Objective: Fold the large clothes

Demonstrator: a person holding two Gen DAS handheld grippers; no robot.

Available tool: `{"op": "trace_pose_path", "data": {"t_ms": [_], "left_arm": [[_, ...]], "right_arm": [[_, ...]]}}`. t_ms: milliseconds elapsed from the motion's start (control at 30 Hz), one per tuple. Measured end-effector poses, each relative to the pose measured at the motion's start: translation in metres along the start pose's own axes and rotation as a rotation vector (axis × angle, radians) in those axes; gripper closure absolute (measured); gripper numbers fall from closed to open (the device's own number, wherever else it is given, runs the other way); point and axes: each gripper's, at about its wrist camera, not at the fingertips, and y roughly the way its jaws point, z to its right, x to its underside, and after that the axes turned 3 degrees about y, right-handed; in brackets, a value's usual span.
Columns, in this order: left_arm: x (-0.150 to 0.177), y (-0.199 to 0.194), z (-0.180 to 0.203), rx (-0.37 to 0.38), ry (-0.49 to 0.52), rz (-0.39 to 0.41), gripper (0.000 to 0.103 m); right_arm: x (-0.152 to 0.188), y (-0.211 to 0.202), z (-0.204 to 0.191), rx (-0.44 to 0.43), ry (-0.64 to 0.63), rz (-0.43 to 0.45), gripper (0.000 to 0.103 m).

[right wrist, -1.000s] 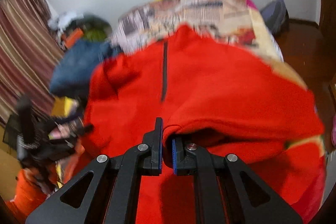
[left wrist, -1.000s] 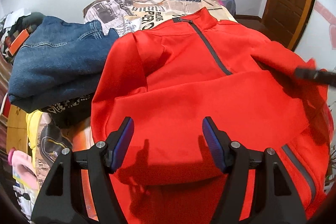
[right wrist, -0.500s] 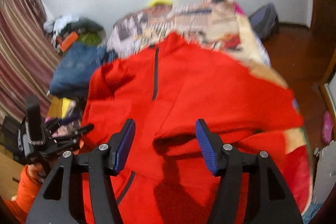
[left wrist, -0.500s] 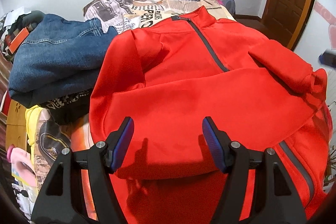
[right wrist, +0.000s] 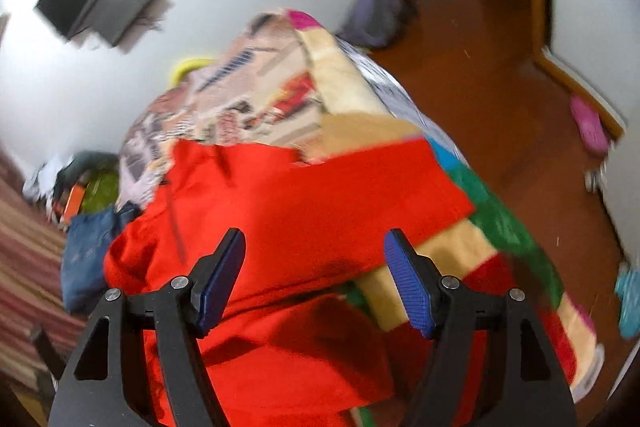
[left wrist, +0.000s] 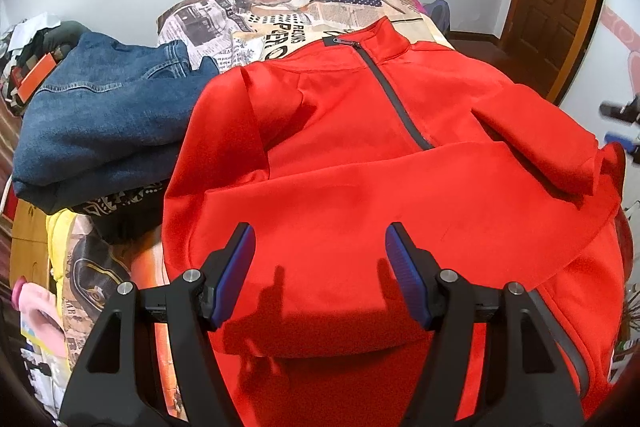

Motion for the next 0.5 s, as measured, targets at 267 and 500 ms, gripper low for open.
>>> {"op": "trace_pose_path", "data": {"t_ms": [267,500], "left_arm": [[-0.001,0.009,-0.005,0.018,-0.044,-0.018,0.036],[0.000,0.009,-0.005,0.022,-0.049,-0.014,0.036]], "right_arm": [[-0.002,0.054,0.044,-0.024,0.155,-0.118,0.032],[-0.026,0.076,0.056,-0.015,0.197,-0.129,0.090]]}}
